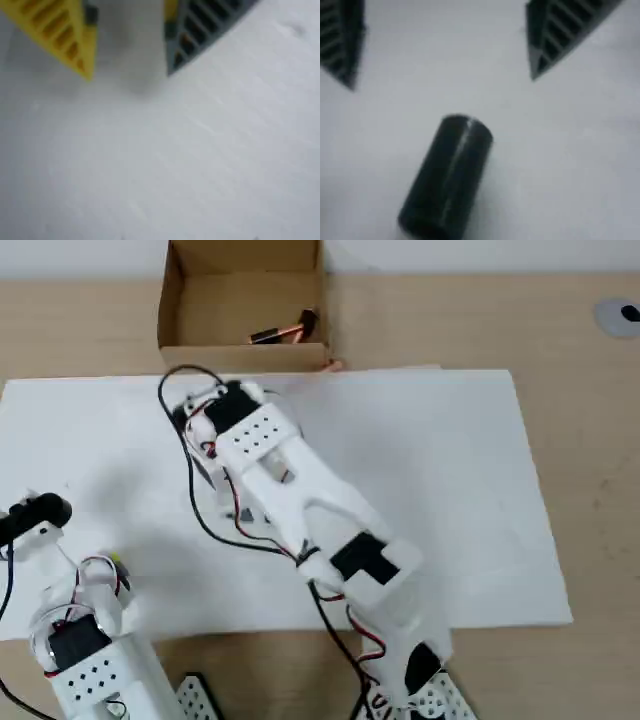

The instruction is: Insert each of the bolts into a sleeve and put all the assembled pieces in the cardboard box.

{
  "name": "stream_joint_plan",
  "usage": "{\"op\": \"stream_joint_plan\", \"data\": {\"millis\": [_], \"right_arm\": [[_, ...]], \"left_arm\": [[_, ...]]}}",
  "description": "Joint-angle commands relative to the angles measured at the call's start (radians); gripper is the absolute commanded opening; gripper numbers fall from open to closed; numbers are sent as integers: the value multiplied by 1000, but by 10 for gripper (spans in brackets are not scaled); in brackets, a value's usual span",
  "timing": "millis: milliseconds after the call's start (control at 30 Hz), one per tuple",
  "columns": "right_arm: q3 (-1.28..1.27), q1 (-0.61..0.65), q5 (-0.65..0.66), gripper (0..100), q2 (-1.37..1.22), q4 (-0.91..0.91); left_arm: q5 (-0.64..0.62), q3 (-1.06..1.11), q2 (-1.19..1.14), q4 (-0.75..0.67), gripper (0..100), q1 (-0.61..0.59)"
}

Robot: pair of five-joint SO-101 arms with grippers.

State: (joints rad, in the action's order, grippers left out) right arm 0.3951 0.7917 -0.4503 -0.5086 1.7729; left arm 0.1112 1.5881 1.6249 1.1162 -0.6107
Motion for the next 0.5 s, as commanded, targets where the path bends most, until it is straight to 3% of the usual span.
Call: {"op": "stream_joint_plan", "data": {"millis": [0, 467], "right_arm": [[-67, 25, -2, 182, 61, -3], [-102, 24, 9, 178, 61, -180]], "left_arm": [[-2, -21, 10, 2, 105, 11], [-2, -21, 10, 2, 105, 11]]}}
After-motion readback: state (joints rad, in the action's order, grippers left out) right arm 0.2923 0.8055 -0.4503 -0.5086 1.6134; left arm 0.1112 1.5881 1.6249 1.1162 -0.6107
